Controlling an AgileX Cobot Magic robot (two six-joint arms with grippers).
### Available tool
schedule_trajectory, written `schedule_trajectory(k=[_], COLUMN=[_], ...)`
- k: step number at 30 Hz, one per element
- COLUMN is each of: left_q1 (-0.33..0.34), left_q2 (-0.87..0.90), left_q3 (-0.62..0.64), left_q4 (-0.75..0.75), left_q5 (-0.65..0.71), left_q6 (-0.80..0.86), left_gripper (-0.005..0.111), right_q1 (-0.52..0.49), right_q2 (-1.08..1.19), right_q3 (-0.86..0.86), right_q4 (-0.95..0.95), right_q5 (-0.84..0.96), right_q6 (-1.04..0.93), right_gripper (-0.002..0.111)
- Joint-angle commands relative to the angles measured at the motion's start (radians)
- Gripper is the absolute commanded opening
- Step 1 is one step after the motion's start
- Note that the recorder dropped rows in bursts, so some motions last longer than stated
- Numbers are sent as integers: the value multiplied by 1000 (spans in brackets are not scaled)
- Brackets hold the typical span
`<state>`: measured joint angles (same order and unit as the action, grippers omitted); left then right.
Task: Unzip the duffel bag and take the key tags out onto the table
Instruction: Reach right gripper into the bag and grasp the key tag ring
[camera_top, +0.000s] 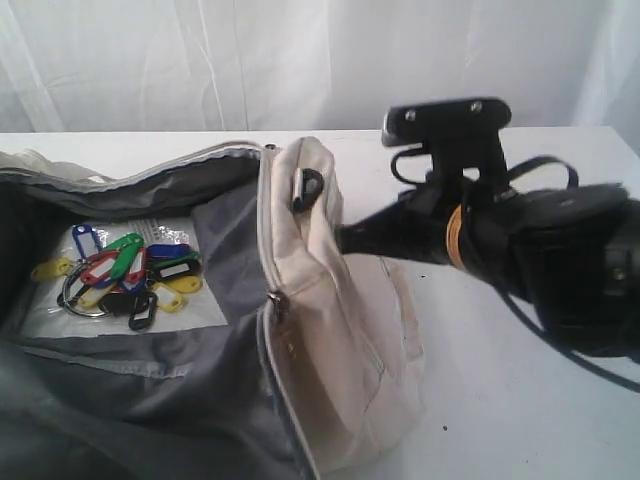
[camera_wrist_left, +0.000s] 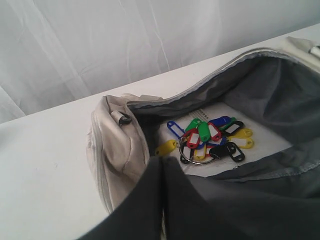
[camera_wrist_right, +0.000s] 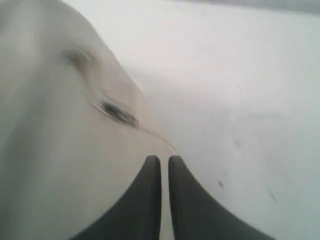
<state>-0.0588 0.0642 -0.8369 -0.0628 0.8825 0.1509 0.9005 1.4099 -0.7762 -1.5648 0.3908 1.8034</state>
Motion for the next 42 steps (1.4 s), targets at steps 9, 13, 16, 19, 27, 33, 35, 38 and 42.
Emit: schedule_trajectory(k=[9,13,16,19,27,33,35,38,42], left_q1=[-3,-3,-3,-3,-4,-4,-4,-4,-4], left_q2=[-17,-21,-22,-22,-63,-64,-64,-64,-64], left_q3=[2,4,17,47,108,108,108,108,108], left_q4=[-16,-17,-18,-26,-40,-36,-36,-36,-36], left_q5=[7,9,9,9,9,4,4,6,6], left_q6=[-27,-27,-27,-27,-29,-29,-29,-29,-29], left_gripper=[0,0,0,0,0,0,0,0,0], right_q1=[7,41,87,132,166,166,166,166,166], right_q2=[67,230,326,413,600,702,728,755,779], right_q3=[-200,-317,-395,-471,-614,-687,-698,-704,-705], right_q4=[-159,-137,-137,-137,-104,-104,-88,-83,-83], right_q5=[-409,-566,-583,-583,-440,-403,-349,-374,-369], right_q6=[-27,-27,-70,-179,-47,-45,-35,-29,-29], right_gripper=[26,55,62,64,64,64,64,63,50])
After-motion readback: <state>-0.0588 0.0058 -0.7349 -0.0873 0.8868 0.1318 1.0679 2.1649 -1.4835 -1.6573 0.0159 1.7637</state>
